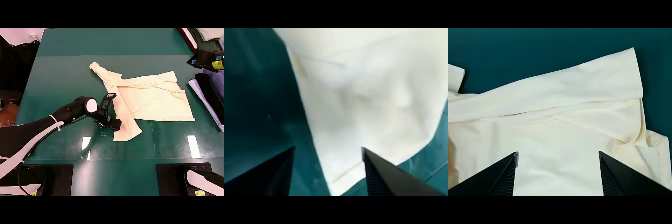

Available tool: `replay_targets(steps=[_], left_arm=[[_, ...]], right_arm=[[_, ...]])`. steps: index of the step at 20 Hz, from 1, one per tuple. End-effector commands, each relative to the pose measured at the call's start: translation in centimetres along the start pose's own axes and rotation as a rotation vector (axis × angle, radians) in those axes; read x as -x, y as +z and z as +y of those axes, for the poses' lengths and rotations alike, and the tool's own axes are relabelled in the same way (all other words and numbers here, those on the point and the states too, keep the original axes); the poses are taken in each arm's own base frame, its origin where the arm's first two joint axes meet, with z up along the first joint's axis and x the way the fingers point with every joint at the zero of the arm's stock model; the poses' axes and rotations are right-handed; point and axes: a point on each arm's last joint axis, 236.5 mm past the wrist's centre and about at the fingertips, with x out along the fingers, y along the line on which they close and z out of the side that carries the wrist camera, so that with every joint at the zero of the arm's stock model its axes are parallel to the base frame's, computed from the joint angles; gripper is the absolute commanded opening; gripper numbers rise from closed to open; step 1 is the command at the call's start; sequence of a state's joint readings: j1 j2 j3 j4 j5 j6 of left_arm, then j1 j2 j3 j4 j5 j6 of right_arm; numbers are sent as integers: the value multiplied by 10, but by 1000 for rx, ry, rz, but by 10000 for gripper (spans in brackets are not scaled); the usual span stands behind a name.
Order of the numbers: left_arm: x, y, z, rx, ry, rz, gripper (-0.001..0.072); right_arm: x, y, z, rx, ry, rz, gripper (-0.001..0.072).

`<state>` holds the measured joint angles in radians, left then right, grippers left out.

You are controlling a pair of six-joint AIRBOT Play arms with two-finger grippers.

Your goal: Fold the shirts.

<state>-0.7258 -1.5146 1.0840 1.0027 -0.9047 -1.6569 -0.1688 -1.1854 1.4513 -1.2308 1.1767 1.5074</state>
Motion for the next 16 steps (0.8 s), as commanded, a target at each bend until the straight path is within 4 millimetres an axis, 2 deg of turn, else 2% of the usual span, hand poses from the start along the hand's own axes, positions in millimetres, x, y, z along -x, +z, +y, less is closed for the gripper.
replay_targets(steps=[1, 7, 9, 10, 13, 15, 16], left_arm=[[-5, 1, -1, 19, 0, -8, 503], [-14, 6, -9, 36, -26, -33, 498], [-13, 15, -11, 34, -31, -70, 75], [-12, 19, -12, 35, -34, -86, 28], [0, 19, -10, -15, -3, -64, 27], [32, 27, 6, -85, 78, -84, 27], [57, 33, 17, -100, 131, -124, 27]], right_arm=[[0, -2, 1, 1, 1, 9, 577], [0, -3, 1, 0, 2, 13, 577], [0, -6, 1, 0, 2, 23, 577], [0, -7, 1, 0, 2, 30, 577], [1, -16, 1, 17, 3, 66, 576], [1, -33, -2, 24, 3, 135, 575], [0, -47, -7, 16, 0, 189, 575]])
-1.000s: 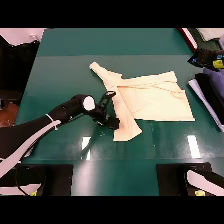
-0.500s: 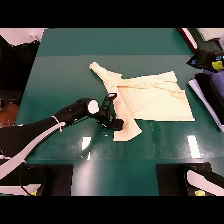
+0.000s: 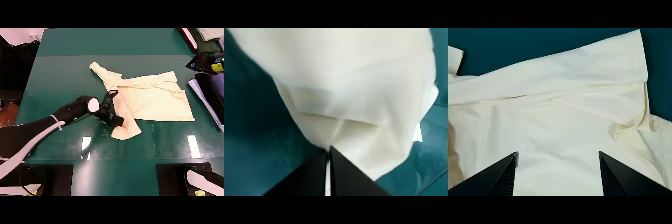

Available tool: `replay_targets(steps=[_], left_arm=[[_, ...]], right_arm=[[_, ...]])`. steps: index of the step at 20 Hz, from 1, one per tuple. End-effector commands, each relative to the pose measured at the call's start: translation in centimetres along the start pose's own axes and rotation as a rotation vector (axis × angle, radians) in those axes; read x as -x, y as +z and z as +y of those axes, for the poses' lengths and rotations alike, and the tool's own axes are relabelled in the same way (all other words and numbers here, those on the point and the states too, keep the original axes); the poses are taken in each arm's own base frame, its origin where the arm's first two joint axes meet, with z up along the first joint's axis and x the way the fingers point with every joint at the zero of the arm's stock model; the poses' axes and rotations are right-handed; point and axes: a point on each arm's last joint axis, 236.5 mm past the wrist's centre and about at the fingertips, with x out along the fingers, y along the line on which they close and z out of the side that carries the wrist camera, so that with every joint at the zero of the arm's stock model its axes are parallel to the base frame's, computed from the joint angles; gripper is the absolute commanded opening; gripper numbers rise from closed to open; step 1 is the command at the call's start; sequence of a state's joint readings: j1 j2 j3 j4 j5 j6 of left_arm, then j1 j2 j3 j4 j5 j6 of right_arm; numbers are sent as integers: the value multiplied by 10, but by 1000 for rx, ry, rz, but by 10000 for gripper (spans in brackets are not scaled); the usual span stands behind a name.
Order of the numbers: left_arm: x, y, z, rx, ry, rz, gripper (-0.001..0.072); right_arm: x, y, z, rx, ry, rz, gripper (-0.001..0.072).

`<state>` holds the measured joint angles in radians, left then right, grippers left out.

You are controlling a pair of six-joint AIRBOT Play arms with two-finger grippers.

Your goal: Fold the shirts.

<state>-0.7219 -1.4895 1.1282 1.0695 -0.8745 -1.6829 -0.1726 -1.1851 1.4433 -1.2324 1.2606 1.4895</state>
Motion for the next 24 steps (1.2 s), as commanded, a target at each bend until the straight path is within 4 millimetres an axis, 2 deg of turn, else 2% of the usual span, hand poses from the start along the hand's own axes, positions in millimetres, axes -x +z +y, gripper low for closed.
replay_targets(steps=[1, 3, 5, 6, 8, 10, 13, 15, 18, 21, 24], left_arm=[[65, 18, 38, -78, 167, -74, 27], [127, 26, 71, -83, 288, -155, 27], [180, 21, 94, -64, 368, -209, 27], [201, 16, 103, -49, 398, -225, 27], [226, 6, 116, -26, 440, -240, 27], [230, 0, 123, -5, 449, -239, 27], [214, -10, 130, 16, 442, -205, 27], [205, -11, 132, 27, 431, -208, 28], [203, -12, 131, 40, 421, -209, 28], [203, -12, 131, 39, 420, -209, 28], [203, -12, 131, 40, 419, -209, 28]], right_arm=[[-7, -42, -13, -22, -5, 158, 575], [-21, -83, -36, -99, -19, 281, 575], [-36, -122, -60, -191, -35, 373, 574], [-42, -141, -69, -234, -41, 414, 567], [-52, -173, -84, -291, -47, 471, 553], [-59, -196, -95, -347, -56, 502, 553], [-67, -226, -101, -396, -63, 549, 553], [-72, -250, -93, -390, -50, 612, 553], [-78, -278, -74, -342, -27, 694, 553], [-80, -294, -56, -287, -7, 752, 553], [-81, -300, -45, -244, -1, 778, 552]])
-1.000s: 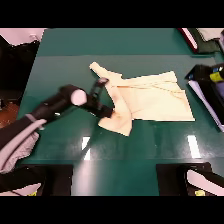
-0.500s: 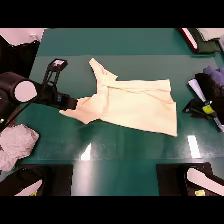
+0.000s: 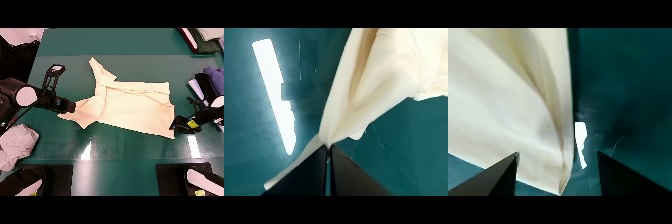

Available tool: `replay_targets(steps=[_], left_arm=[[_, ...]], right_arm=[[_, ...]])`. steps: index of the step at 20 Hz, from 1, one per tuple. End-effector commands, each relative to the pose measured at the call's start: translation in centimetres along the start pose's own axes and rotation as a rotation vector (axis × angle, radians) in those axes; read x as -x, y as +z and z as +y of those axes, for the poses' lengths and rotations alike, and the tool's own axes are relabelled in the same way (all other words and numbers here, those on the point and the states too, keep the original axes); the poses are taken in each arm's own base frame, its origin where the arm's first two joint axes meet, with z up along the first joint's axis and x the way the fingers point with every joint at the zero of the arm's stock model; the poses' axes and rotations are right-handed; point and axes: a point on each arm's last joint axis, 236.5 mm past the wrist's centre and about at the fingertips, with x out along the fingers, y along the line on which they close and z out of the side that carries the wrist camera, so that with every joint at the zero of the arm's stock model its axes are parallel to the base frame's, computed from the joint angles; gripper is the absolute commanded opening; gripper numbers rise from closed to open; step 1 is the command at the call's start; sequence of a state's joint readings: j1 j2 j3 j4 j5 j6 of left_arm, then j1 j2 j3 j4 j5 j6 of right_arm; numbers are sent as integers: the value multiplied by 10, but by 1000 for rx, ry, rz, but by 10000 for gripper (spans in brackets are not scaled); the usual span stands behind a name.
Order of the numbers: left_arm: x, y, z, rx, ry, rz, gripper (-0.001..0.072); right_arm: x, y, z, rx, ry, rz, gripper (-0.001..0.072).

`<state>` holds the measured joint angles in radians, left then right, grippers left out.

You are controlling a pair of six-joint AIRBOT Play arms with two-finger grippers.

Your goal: Fold the shirts.

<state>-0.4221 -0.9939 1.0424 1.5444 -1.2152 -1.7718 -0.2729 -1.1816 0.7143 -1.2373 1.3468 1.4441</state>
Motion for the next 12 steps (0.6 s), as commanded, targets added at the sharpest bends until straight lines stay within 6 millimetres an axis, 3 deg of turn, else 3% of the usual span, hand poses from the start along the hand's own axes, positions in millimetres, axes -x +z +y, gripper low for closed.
replay_targets(steps=[1, 2, 5, 6, 9, 12], left_arm=[[0, 0, 0, 4, -2, -1, 28], [0, 0, 0, 4, -2, -1, 28], [0, 0, 0, 4, -3, -3, 28], [0, 0, 0, 4, -3, -3, 28], [12, 11, -3, 12, -17, -67, 27], [54, 36, -8, 9, -43, -202, 27]], right_arm=[[-11, -10, 10, 50, -18, 39, 551], [-12, -11, 13, 61, -21, 42, 537], [-14, -19, 20, 102, -28, 74, 94], [-15, -21, 22, 124, -30, 83, 14], [-7, -20, 34, 187, -37, 37, 13], [38, -4, 63, 274, -22, -149, 12]])
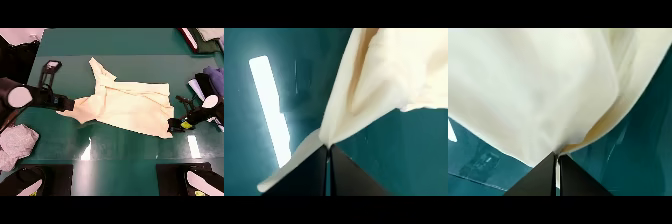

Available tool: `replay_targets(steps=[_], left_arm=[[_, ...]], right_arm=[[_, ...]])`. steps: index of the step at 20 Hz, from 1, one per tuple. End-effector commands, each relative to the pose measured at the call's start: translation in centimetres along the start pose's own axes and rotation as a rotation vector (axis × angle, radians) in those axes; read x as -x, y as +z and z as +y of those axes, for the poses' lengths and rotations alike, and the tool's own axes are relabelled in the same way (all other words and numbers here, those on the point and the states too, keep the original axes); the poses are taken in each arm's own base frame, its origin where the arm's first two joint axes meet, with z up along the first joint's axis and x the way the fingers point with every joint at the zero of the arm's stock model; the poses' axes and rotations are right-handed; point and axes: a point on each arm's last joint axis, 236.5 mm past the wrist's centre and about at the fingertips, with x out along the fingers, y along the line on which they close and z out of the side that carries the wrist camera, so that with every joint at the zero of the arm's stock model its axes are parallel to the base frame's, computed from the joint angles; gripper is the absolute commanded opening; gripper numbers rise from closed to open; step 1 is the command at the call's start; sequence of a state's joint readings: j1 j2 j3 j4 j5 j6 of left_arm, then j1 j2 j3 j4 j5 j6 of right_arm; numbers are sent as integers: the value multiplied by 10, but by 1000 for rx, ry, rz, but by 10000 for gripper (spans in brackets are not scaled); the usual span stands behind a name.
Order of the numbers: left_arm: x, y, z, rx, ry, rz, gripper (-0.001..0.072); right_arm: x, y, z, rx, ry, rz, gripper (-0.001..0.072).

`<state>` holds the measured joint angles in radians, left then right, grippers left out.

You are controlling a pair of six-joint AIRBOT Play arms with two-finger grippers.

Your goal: Fold the shirts.

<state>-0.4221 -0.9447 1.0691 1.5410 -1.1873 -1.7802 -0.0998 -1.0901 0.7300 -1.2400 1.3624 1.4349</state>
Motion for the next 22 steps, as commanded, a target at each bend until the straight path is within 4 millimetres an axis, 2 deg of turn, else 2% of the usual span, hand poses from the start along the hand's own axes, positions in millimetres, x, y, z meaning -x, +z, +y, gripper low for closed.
replay_targets(steps=[1, 2, 4, 7, 10, 12, 15, 17, 19, 22], left_arm=[[46, 34, -8, -1, -31, -158, 27], [68, 48, -11, -3, -45, -221, 27], [120, 76, -19, -10, -75, -361, 27], [212, 115, -30, -44, -116, -592, 27], [321, 141, -38, -86, -153, -865, 27], [389, 146, -41, -104, -177, -1040, 27], [467, 137, -42, -107, -209, -1230, 27], [501, 129, -41, -126, -215, -1323, 27], [514, 125, -44, -127, -236, -1354, 27], [508, 122, -51, -133, -275, -1325, 27]], right_arm=[[53, 22, 28, 81, 6, -203, 12], [79, 31, 37, 92, 4, -290, 12], [144, 49, 57, 142, 1, -509, 12], [263, 56, 94, 227, 4, -906, 12], [377, 31, 128, 305, 15, -1276, 12], [432, 6, 145, 343, 24, -1446, 11], [480, -26, 161, 386, 32, -1580, 11], [501, -43, 169, 408, 34, -1637, 11], [516, -59, 174, 424, 30, -1679, 11], [525, -77, 180, 447, 23, -1690, 12]])
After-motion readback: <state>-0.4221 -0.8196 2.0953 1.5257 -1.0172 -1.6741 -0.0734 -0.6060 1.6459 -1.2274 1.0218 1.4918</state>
